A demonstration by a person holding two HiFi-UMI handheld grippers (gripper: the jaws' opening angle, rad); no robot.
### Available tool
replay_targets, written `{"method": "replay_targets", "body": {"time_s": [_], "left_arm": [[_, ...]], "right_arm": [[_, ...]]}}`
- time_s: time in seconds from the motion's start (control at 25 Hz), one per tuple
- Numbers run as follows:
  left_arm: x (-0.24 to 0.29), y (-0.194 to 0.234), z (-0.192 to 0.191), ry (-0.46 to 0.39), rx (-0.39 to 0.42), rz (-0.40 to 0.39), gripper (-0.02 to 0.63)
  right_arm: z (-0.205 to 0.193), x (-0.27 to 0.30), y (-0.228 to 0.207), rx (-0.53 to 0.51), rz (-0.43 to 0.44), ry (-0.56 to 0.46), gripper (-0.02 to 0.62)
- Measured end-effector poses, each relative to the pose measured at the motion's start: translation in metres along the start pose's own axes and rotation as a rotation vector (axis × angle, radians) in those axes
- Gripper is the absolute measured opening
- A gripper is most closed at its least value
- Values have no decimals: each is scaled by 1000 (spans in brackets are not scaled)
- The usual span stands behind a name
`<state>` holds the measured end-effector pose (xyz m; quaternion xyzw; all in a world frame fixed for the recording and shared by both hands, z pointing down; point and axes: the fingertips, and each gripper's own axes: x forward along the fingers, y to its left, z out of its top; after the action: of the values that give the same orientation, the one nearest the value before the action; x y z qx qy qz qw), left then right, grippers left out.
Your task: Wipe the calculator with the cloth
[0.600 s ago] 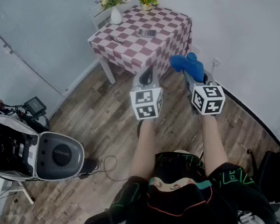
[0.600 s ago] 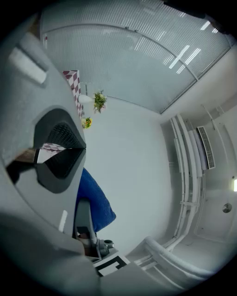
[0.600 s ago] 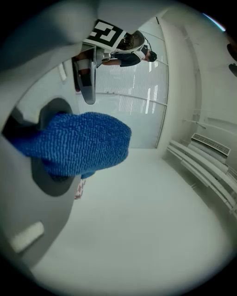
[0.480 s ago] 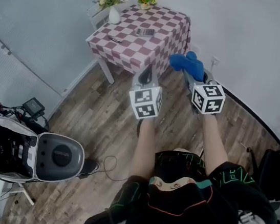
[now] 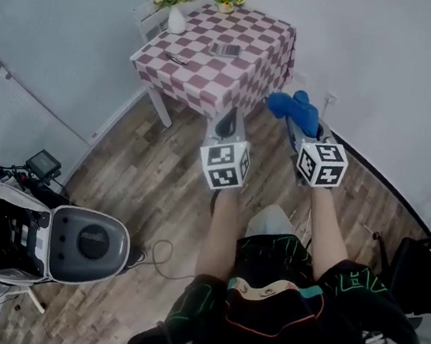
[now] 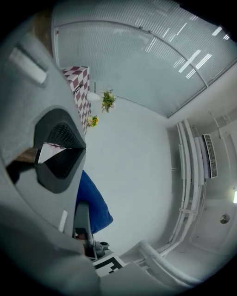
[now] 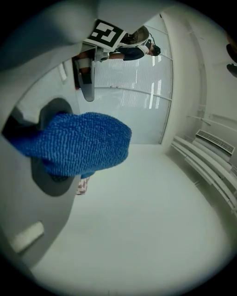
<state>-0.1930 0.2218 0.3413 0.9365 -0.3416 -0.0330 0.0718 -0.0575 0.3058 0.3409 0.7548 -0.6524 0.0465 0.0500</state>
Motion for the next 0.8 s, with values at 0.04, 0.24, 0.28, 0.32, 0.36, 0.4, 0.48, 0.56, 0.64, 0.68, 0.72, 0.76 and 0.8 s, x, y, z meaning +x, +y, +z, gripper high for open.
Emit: {"method": "replay_targets", "body": {"time_s": [0.04,0.24,0.28,0.32,0.36,0.4,0.48,0.56,0.64,0.68,0.72,0.76,0.8], "left_arm": [[3,1,-5,8,-17,1,11],[29,-8,-35,50,-51,-46,11],[34,-4,-44,72,-40,-43,11],[39,1,-54,96,-33,-31,11],[44,8,-62,116,-31,-13,11],[51,16,-67,128,-33,6,11],[69,36,-69,137,-45,45,11],[84,49,-71,147,-62,75,11],[102,52,-77,161,-75,88,11],[112,52,-82,171,-81,91,11],[123,52,-88,183,-86,93,11],[134,52,-93,195,-92,97,11],[146,53,-98,205,-99,100,11]], "right_arm": [[-4,2,-3,1,1,9,107],[-19,18,-24,-49,-8,52,108],[-22,26,-28,-46,-5,57,109],[-27,35,-30,-38,2,67,109],[-32,44,-33,-31,12,81,109],[-37,55,-35,-27,23,93,109],[-42,79,-38,-17,47,113,109],[-47,98,-41,-10,71,134,109],[-52,114,-50,-11,95,156,109],[-56,123,-57,-9,100,169,109],[-59,132,-66,-6,101,182,109],[-63,142,-75,-4,100,195,109],[-65,151,-84,-2,100,204,110]]}}
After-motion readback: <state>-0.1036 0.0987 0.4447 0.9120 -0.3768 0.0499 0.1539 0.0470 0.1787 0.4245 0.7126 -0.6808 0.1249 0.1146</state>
